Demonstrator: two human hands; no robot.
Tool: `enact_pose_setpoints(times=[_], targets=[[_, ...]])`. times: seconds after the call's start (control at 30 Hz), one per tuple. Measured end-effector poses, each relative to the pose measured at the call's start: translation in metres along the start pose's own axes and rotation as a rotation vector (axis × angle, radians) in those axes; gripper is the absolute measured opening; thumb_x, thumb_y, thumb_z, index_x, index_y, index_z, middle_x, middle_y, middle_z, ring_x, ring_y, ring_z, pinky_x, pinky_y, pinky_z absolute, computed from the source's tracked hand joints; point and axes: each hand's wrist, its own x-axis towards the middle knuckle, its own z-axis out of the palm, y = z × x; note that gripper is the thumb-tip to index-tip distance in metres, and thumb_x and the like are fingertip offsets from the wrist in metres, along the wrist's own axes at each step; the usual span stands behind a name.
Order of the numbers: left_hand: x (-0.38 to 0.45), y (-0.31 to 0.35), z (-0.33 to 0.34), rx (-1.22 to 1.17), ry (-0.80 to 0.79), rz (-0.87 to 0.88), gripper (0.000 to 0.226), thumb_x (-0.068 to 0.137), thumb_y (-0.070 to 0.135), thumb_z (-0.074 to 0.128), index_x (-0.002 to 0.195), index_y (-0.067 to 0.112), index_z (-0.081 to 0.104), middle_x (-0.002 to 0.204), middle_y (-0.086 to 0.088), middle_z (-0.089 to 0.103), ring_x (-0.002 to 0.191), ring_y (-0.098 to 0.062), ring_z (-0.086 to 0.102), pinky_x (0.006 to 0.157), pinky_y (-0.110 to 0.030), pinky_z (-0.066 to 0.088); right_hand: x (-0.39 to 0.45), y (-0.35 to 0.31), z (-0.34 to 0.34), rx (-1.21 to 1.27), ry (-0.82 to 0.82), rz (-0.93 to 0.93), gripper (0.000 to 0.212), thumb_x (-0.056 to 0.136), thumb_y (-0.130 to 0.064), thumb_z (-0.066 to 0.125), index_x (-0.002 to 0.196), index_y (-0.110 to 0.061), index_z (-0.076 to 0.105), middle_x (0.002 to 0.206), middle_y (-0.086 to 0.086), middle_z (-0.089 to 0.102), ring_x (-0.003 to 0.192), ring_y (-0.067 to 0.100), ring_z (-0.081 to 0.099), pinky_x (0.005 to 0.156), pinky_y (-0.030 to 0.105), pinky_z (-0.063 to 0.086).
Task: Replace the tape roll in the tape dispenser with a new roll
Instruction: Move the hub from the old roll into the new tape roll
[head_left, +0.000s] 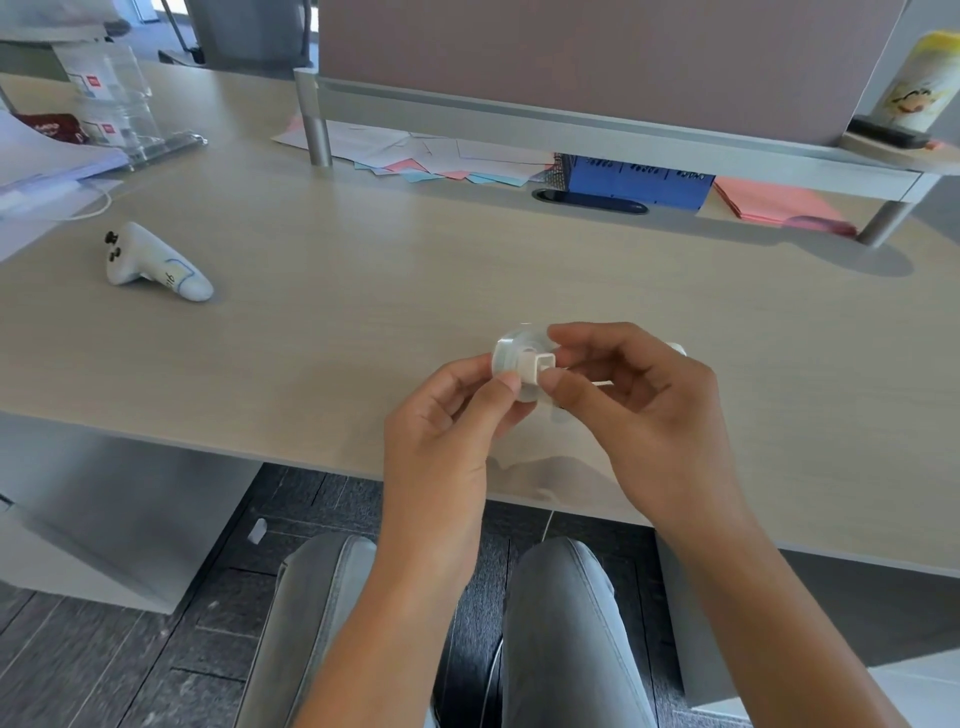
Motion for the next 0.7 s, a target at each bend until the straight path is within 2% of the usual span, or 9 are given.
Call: enact_pose_setpoints(times=[0.07,0.13,0.2,0.27,0.37,0.43,0.57,0.7], targets=[[0.0,0.0,0.0,-0.023,0.001,-0.011,0.013,0.091,0.004,0.068,0.099,0.004,0.079,0.098,-0.015,0.081,0.094,-0.022,0.075,0.099,-0.044,0.059,0.001,-0.002,-0.001,-0.022,-0.001,0.078,0.031,0.084,-0.018,0.086,0.113,-0.023,0.078,0.105,0.001,0.078,0.088,0.019,0.072,0.081,0.031,0.061],[0.0,0.0,0.0,-0.048,-0.006,-0.028,0.013,0.091,0.004,0.068,0.097,0.003,0.079,0.1,-0.018,0.081,0.095,-0.025,0.076,0.097,-0.043,0.06,0.004,-0.002,-0.005,-0.046,-0.073,0.162,0.033,0.081,-0.03,0.086,0.113,-0.028,0.079,0.11,-0.001,0.079,0.09,0.017,0.07,0.082,0.026,0.058],[0.0,0.001,-0.001,-0.049,-0.026,-0.04,0.011,0.09,0.006,0.07,0.096,0.004,0.079,0.103,-0.02,0.08,0.097,-0.027,0.077,0.097,-0.043,0.06,0.004,-0.004,-0.008,0.004,-0.165,0.222,0.035,0.075,-0.038,0.083,0.107,-0.024,0.082,0.107,0.003,0.081,0.087,0.008,0.067,0.082,0.023,0.053],[0.0,0.001,0.0,-0.025,-0.051,-0.036,0.014,0.085,0.012,0.077,0.097,0.004,0.079,0.106,-0.02,0.08,0.1,-0.028,0.077,0.097,-0.043,0.059,0.004,-0.004,-0.011,0.08,-0.191,0.244,0.038,0.071,-0.038,0.082,0.104,-0.018,0.083,0.104,0.005,0.082,0.086,0.005,0.066,0.079,0.019,0.051],[-0.001,0.002,0.002,-0.004,-0.069,-0.017,0.023,0.077,0.02,0.083,0.097,0.008,0.081,0.103,-0.015,0.081,0.095,-0.021,0.076,0.091,-0.036,0.059,0.004,-0.002,-0.013,0.19,-0.205,0.256,0.034,0.074,-0.032,0.08,0.104,-0.016,0.082,0.102,-0.001,0.081,0.088,0.005,0.065,0.079,0.027,0.047],[-0.001,0.003,0.004,-0.022,-0.073,-0.022,0.026,0.075,0.022,0.08,0.096,0.008,0.08,0.098,-0.012,0.081,0.087,-0.017,0.075,0.084,-0.032,0.058,0.003,-0.001,-0.014,0.266,-0.192,0.259,0.028,0.072,-0.03,0.08,0.098,-0.019,0.083,0.102,-0.004,0.081,0.092,0.009,0.066,0.083,0.032,0.047],[-0.001,0.002,0.006,-0.028,-0.1,-0.033,0.012,0.078,0.013,0.081,0.09,0.013,0.082,0.091,-0.008,0.081,0.083,-0.016,0.074,0.079,-0.031,0.059,0.0,-0.003,-0.013,0.34,-0.14,0.258,0.019,0.068,-0.028,0.08,0.085,-0.022,0.084,0.094,-0.006,0.082,0.089,0.007,0.069,0.085,0.031,0.05],[-0.003,0.001,0.009,-0.015,-0.093,-0.023,0.012,0.077,0.012,0.078,0.087,0.017,0.083,0.088,-0.004,0.081,0.082,-0.014,0.073,0.078,-0.032,0.058,-0.003,-0.004,-0.012,0.328,-0.084,0.242,0.02,0.068,-0.027,0.08,0.087,-0.02,0.083,0.093,-0.004,0.082,0.088,0.009,0.068,0.084,0.031,0.051]])
